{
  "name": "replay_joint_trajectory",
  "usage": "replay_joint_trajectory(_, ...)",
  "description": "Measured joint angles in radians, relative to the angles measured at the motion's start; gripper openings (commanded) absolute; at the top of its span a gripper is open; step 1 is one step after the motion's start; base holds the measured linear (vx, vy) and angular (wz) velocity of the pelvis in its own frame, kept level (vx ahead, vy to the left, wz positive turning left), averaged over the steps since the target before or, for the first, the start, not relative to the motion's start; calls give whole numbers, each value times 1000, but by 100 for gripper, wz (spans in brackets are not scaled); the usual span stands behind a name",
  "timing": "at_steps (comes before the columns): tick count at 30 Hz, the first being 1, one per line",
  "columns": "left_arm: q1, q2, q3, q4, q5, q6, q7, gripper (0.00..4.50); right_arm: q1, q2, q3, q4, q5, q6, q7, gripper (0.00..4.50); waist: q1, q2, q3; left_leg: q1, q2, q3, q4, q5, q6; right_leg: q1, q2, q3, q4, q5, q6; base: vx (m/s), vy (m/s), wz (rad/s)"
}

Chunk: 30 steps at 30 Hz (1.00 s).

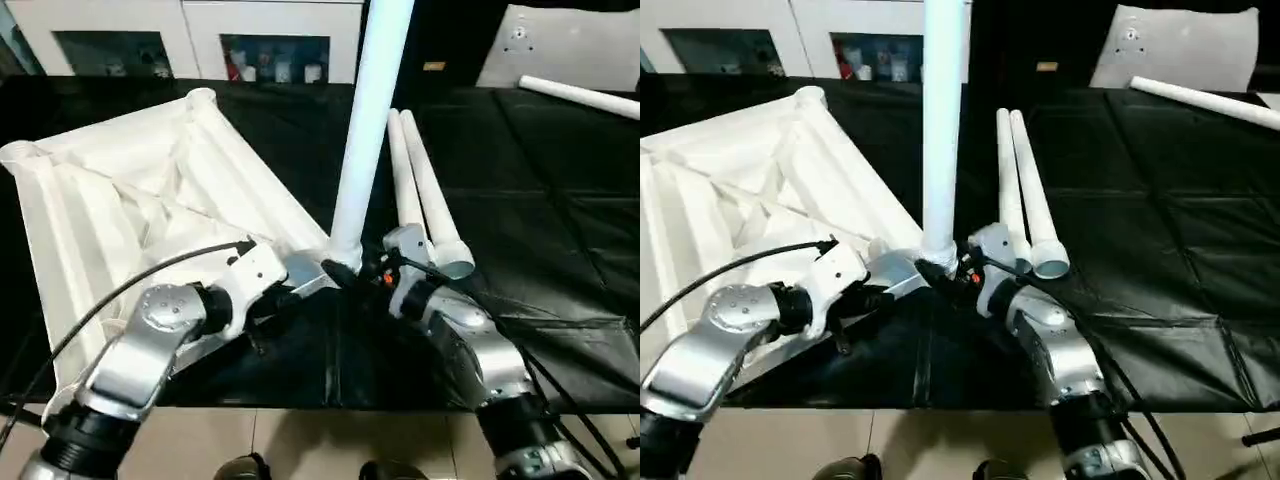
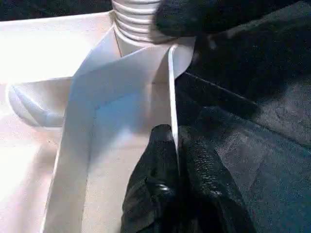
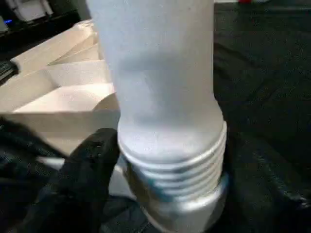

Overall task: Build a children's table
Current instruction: Rotate leg to tighten

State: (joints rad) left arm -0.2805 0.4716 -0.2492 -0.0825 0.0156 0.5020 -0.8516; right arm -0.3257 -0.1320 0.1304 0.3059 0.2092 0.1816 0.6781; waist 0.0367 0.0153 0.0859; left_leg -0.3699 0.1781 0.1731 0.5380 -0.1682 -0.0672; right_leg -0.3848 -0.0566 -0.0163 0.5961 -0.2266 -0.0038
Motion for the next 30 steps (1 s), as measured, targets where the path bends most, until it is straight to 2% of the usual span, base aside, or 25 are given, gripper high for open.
replay_joint_trajectory(5, -39, 75, -8, 74, -13, -100, -91, 0, 90, -101, 28, -133, 15, 29, 79, 439, 7, 2, 2, -2, 0, 0, 2, 0, 1, 0, 0, -1, 0, 0, 0, 0, 0, 0)
replay_joint_trajectory(10, -52, 113, -6, 116, -28, -173, -183, 0, 117, -189, 20, -241, 34, 62, 152, 446, 9, 6, 4, -5, 1, -1, 10, -4, 6, 0, 0, -1, 1, 0, 1, 0, 0, 0)
replay_joint_trajectory(15, -76, 146, -35, 137, -57, -196, -276, 0, 82, -272, 15, -293, 37, 79, 233, 446, 24, 9, 6, -9, 1, -1, 21, -7, 11, 0, -1, -1, 5, 0, 0, 0, 0, 0)
replay_joint_trajectory(23, -115, 162, -75, 198, -56, -274, -366, 0, 12, -329, 88, -276, 35, 97, 379, 446, 31, 11, 7, -10, 1, -2, 33, -7, 12, 0, -3, 0, 16, 1, 0, 0, 0, 0)
replay_joint_trajectory(26, -125, 162, -83, 214, -56, -290, -382, 0, 3, -325, 114, -236, 35, 101, 413, 418, 31, 11, 7, -10, 1, -2, 35, -7, 12, 0, -3, 0, 18, 1, 0, 0, 0, 0)
replay_joint_trajectory(27, -130, 163, -84, 222, -56, -294, -386, 0, -13, -316, 117, -209, 34, 100, 419, 418, 29, 11, 7, -10, 1, -2, 36, -7, 12, 0, -3, 0, 19, 1, -1, 0, 0, 0)
replay_joint_trajectory(30, -143, 162, -94, 237, -53, -306, -389, 0, -61, -303, 134, -155, 30, 95, 436, 380, 29, 11, 7, -11, 2, -2, 38, -7, 12, -1, -3, -1, 21, 1, -1, 0, 0, 0)
